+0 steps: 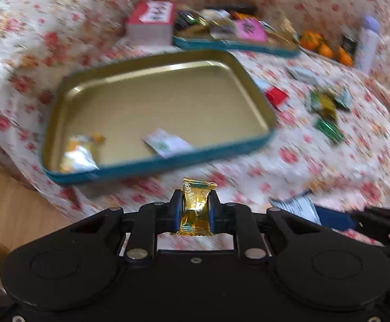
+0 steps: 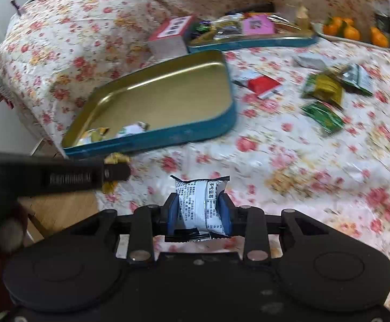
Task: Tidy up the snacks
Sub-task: 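Carry the gold candy and white packet over the gold tin tray, then open the left tool and right tool to drop both snacks into the tray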
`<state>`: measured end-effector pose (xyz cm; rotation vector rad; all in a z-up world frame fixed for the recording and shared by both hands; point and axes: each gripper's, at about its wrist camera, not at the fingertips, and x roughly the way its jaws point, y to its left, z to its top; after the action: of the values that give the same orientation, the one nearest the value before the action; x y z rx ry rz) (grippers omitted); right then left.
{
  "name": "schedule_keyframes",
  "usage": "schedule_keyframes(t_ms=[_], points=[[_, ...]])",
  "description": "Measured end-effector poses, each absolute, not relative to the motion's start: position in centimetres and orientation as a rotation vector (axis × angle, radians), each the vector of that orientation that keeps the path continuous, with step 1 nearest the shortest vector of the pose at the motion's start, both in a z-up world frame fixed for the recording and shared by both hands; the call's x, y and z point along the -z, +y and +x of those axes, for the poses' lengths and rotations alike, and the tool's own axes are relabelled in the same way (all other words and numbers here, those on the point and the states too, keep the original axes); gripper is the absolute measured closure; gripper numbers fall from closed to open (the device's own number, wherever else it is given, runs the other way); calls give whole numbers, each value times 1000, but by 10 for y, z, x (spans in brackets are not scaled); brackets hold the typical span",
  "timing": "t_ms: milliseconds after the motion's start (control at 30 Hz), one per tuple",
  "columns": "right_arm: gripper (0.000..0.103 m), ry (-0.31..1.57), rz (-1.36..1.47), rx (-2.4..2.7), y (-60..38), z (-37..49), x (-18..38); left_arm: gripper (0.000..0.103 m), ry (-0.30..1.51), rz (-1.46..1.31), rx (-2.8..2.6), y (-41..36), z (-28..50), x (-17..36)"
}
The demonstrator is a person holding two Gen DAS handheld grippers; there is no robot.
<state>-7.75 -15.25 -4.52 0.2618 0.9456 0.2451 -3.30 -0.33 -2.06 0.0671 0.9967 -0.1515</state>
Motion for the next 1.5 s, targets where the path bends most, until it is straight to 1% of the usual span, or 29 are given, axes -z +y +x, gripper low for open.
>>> schedule_keyframes(t_ms=[300,500,767,1100,1433,1500], points=[[69,920,230,-291,-122,-59,27,78,883,60,79,34,26,-5],[69,878,198,-286,-110,-41,11,78,876,18,54,44,59,2],[68,828,231,-255,-101,-3,0,78,900,19,40,58,59,16],[68,798,279,-136,-92,58,6,78,934,15,31,61,56,24],[68,822,228,-68,-89,55,28,76,922,-78,88,74,57,18],[68,825,227,-65,-89,54,30,72,920,-90,86,76,58,17]])
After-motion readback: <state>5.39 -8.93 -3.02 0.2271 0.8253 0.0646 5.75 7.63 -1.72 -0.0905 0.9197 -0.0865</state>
